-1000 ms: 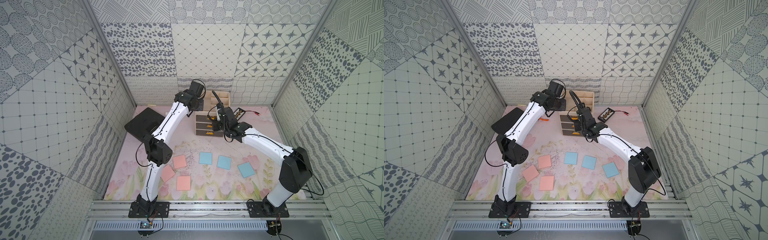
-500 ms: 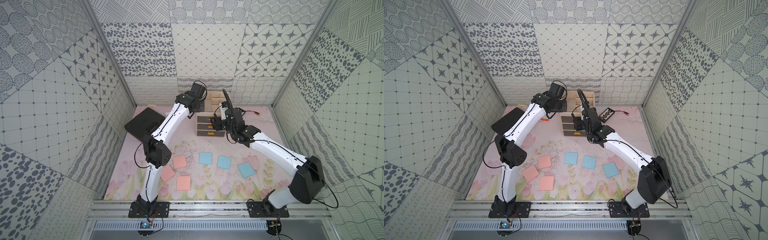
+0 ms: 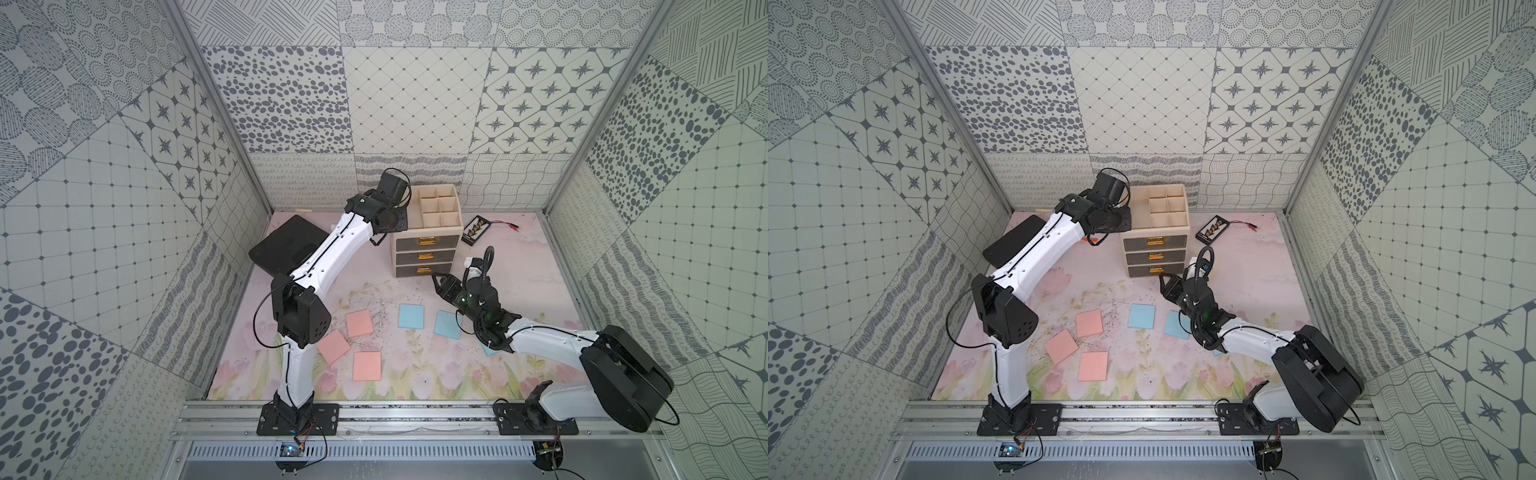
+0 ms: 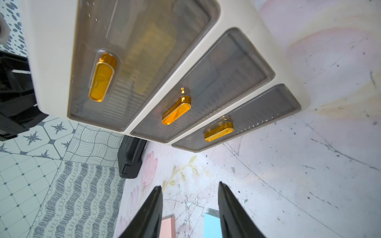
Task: Please put the sticky notes in the drawer by color
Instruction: Close the drawer in the storage box.
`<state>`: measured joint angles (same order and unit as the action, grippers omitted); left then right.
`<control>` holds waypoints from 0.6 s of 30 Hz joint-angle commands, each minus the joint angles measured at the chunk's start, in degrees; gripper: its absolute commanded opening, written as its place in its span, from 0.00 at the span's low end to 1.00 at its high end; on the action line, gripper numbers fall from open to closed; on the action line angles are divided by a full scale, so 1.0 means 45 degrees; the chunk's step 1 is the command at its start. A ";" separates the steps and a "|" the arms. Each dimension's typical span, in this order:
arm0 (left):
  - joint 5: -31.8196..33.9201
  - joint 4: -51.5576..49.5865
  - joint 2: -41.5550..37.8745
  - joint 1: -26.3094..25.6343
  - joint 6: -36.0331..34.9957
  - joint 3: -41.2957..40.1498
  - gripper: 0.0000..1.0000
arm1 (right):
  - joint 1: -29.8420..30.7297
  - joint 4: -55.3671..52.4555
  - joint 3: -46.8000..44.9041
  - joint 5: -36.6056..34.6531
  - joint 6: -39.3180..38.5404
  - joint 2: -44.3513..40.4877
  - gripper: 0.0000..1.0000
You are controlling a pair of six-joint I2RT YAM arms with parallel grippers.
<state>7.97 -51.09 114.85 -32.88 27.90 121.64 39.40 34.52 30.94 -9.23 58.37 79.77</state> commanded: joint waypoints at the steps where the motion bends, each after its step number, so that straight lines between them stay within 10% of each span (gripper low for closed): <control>1: -0.0675 -0.0386 -0.0335 -0.0114 0.0109 -0.0555 0.25 | 0.0230 0.3584 0.0393 -0.1061 0.0654 0.0111 0.48; 18: -0.1122 0.0125 -0.0358 0.0061 0.0226 -0.0691 0.28 | -0.0279 1.0082 0.1549 -0.0479 0.4392 0.6133 0.39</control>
<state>5.65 -48.62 113.43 -32.95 28.53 119.02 38.48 69.12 35.99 -12.36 73.73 105.32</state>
